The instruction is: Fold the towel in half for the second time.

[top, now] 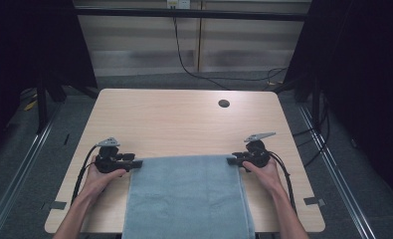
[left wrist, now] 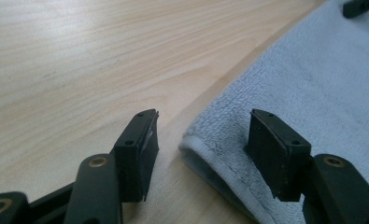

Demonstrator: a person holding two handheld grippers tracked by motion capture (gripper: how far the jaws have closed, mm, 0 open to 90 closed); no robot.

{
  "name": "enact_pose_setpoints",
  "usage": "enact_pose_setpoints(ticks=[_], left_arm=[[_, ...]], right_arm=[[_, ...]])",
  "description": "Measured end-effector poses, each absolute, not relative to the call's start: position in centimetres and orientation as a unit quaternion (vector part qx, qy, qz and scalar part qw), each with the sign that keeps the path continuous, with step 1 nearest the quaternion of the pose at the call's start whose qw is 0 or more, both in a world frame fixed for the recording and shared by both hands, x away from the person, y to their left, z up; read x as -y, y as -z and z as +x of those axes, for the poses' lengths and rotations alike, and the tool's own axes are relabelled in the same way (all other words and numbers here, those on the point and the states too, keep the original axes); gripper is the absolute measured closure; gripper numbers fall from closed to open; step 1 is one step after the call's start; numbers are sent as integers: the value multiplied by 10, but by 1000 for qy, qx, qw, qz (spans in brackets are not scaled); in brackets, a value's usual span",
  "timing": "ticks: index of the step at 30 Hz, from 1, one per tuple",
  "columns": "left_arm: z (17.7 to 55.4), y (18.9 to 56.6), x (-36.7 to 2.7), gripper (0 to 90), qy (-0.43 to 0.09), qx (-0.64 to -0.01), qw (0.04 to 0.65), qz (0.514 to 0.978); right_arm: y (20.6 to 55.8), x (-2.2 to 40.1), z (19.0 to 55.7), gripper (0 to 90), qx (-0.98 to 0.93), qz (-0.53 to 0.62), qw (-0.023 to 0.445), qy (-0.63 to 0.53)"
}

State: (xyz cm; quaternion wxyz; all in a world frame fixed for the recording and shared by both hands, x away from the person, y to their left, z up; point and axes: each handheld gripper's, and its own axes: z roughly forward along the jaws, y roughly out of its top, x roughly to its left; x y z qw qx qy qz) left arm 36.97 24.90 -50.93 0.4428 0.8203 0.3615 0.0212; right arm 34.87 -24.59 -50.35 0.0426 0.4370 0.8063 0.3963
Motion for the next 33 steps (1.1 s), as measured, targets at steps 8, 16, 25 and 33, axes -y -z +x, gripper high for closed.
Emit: enact_pose_setpoints(ticks=[8,16,25,33], left_arm=[[367,510,-245,785,-7,-341,438,832],[375,488,-251,853,-19,-354,491,796],[396,437,-244,854,-50,-348,524,776],[415,403,-239,856,-70,-341,547,762]], right_arm=[[505,246,346,789,-805,437,26,-400],[485,252,349,825,-784,432,41,-443],[442,258,362,828,-765,423,83,-479],[411,263,376,828,-749,422,112,-498]])
